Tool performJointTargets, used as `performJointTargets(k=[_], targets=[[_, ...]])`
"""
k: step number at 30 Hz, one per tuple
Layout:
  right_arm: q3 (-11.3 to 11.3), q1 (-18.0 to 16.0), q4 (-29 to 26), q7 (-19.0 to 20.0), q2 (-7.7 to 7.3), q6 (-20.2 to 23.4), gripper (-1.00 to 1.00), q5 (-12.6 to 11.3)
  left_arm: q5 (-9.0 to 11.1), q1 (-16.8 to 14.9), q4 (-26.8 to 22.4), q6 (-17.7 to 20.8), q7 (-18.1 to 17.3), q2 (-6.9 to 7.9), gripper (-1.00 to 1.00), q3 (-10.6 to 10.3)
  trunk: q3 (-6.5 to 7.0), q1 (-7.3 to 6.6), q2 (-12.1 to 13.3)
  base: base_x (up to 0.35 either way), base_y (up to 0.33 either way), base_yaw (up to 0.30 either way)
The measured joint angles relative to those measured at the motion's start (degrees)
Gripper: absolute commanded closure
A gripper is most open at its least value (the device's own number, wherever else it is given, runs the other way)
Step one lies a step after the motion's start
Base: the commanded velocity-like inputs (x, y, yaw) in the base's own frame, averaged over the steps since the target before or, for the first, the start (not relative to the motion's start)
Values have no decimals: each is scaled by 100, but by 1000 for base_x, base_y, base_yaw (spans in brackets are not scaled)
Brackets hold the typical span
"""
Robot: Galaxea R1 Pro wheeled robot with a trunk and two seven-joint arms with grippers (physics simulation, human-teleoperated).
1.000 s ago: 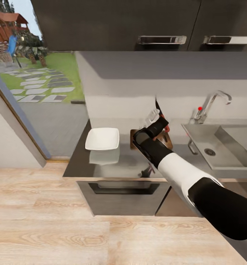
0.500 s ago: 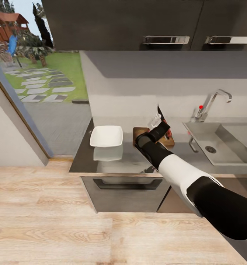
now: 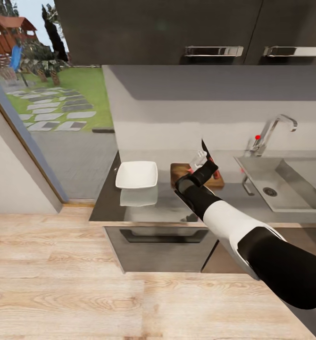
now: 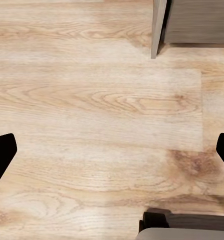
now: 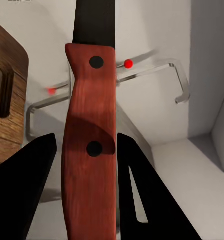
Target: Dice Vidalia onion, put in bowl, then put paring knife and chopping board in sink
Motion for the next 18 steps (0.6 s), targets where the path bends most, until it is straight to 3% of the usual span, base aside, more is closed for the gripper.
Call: performJointTargets(k=[8,18], targets=[[1,41,6,5,-1,-140,100,1,1,0,0,-2,0,0,-100,0,0,0,0,0,247,0],[1,47,8,6,0,-149,100,0,0,0,0,1,0,0,-100,0,0,0,0,0,30,0]])
